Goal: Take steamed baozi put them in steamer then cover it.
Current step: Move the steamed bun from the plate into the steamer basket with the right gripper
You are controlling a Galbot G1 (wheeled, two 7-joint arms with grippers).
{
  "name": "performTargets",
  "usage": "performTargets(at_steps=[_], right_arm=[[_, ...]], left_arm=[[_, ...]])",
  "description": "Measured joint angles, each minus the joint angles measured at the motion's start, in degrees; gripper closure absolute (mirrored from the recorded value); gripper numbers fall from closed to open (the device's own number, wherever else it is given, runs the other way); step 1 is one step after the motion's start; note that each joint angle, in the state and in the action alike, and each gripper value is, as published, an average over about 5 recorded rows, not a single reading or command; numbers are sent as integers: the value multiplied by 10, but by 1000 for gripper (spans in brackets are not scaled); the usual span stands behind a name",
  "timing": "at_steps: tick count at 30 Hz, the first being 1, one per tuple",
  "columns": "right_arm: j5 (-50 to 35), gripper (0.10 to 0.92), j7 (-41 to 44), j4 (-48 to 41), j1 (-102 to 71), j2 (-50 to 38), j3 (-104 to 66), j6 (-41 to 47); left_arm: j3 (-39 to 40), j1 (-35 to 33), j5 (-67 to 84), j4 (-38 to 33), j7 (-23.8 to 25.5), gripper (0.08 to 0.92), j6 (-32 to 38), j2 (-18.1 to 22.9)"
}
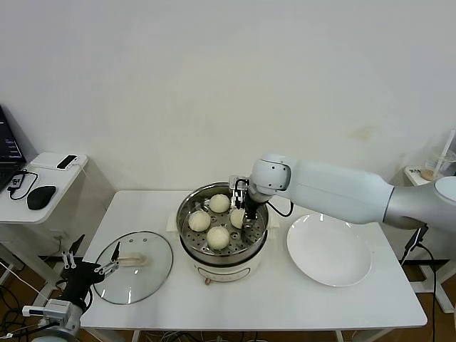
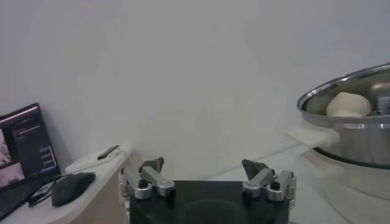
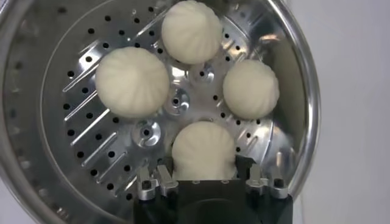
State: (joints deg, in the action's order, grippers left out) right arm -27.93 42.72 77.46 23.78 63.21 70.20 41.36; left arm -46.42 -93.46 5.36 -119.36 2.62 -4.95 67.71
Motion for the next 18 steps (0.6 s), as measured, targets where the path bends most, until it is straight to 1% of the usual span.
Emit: performTargets(at_steps=[2, 5, 8, 13, 18], right_arm=[[0, 281, 1, 2, 1, -1, -3, 1], [1, 221, 4, 7, 5, -5, -6, 1], [1, 205, 9, 14, 15, -14, -9, 1], [1, 203, 12, 37, 35, -41, -19, 0], [-6, 203, -19, 78, 33, -87, -45, -11]], left_arm=[[0, 0, 0, 0, 0, 177, 0, 0], [0, 0, 0, 1, 0, 177, 0, 0], [0, -1, 0, 1, 0, 177, 0, 1], [0, 0, 1, 1, 0, 177, 0, 0], [0, 0, 1, 0, 0, 177, 1, 1]])
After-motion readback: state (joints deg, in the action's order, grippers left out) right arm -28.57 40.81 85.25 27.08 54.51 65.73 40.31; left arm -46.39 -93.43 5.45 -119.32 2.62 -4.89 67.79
